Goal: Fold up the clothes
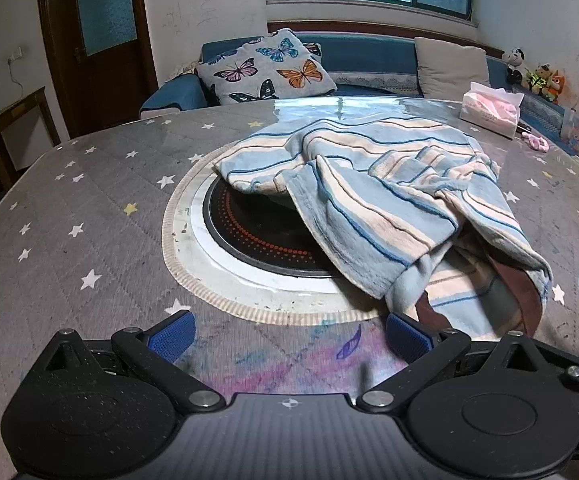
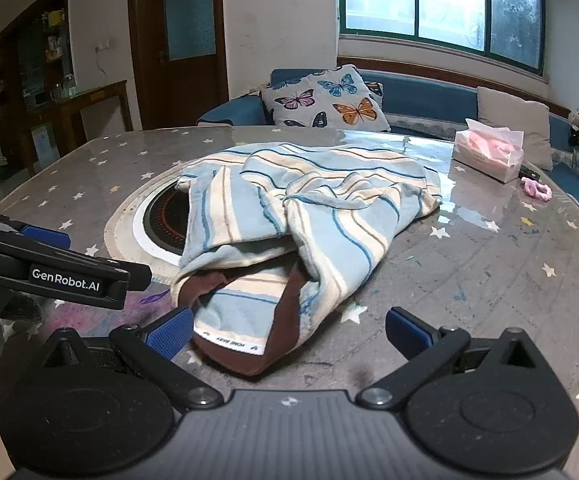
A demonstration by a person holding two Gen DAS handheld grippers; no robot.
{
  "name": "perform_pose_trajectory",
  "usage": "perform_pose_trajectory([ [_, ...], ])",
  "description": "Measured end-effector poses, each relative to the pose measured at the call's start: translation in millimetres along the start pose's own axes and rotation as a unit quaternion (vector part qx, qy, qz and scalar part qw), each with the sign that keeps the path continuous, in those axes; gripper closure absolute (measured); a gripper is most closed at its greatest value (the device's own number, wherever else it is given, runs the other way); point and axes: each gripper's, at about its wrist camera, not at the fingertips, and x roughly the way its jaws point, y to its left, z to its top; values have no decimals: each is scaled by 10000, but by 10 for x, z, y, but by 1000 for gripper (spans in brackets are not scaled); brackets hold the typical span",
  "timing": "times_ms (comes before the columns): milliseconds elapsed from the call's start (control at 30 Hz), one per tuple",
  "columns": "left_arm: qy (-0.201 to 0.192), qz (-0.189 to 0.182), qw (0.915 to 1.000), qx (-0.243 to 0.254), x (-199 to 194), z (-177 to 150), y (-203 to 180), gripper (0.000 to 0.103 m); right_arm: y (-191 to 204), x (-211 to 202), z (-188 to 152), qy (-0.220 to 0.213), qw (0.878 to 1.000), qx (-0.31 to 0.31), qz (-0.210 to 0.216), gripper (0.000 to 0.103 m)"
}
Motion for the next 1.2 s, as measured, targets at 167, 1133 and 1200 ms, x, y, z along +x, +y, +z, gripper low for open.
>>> perform_pose_trajectory([
  [167,19,-33,10000,-10,61,68,-4,0,-34,44,56,3,10000,-32,-18,0],
  [1133,53,-282,9996,-45,498,577,-72,21,-245,509,539,74,9989,-446,-79,25],
  [1200,125,-278,9994,-132,554,592,-23,21,-265,561,569,119,9988,-468,-85,33],
])
